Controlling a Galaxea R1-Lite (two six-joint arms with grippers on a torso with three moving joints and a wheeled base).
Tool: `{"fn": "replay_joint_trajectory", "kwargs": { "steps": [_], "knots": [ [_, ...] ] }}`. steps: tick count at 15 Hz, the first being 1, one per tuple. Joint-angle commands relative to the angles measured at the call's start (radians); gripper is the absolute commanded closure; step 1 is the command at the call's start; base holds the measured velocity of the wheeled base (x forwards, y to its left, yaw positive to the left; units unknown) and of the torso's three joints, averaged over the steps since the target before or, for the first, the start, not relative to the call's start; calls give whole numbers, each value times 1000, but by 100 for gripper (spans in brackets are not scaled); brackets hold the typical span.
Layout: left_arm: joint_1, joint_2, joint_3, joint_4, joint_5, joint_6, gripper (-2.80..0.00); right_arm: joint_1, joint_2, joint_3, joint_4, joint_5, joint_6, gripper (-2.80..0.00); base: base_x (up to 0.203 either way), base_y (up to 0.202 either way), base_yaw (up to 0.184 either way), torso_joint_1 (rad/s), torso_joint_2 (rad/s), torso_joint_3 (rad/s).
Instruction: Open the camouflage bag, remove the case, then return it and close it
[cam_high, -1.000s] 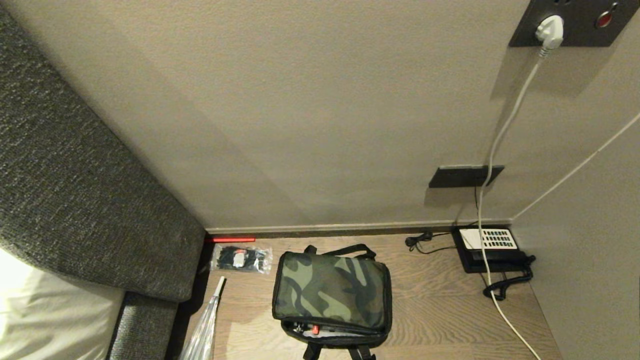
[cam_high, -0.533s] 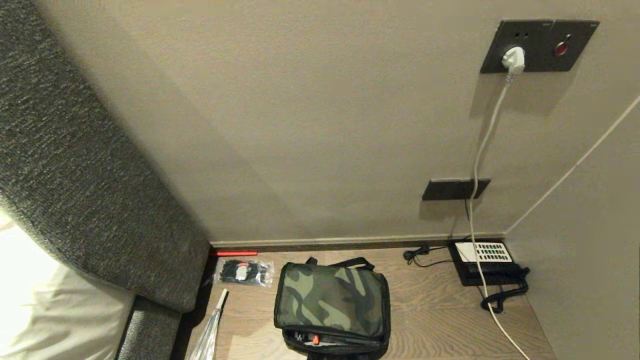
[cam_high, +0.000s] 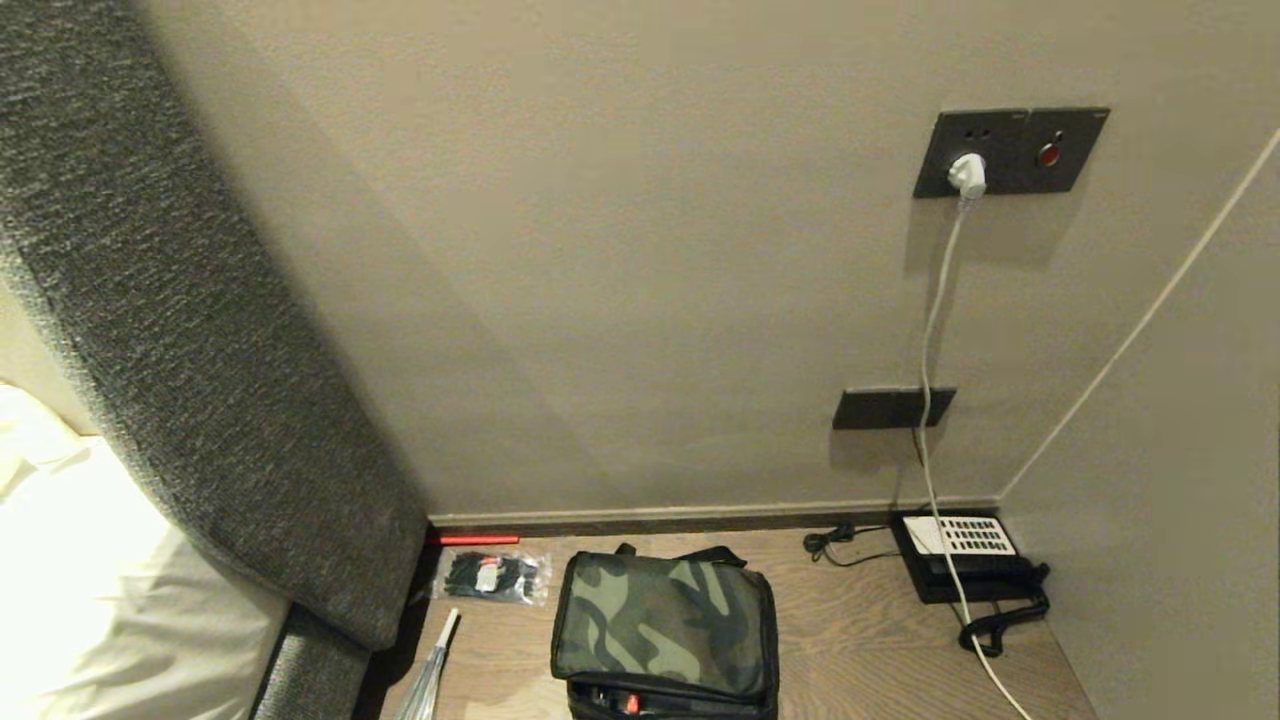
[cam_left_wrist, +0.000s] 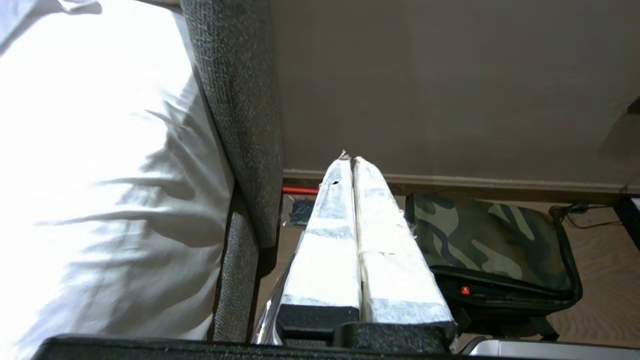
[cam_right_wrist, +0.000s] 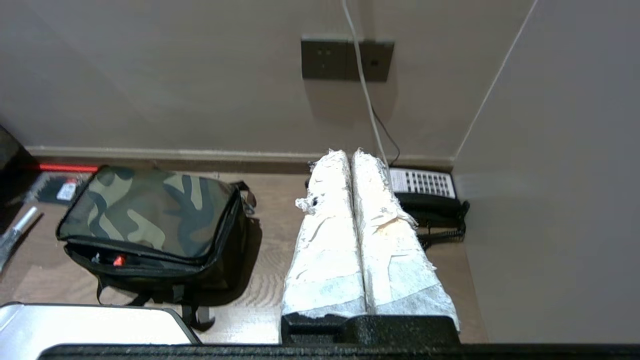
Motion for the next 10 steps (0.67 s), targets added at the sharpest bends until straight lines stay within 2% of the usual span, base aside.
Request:
{"fn": "replay_joint_trajectory", "kwargs": {
  "steps": [1, 10],
  "knots": [
    [0, -2, 3, 0, 1, -1, 0, 0, -3, 0, -1, 0, -1, 0, 0, 0, 0, -2, 7, 193],
    [0, -2, 3, 0, 1, -2, 0, 0, -3, 0, -1, 0, -1, 0, 0, 0, 0, 2, 1, 201]
  ]
}}
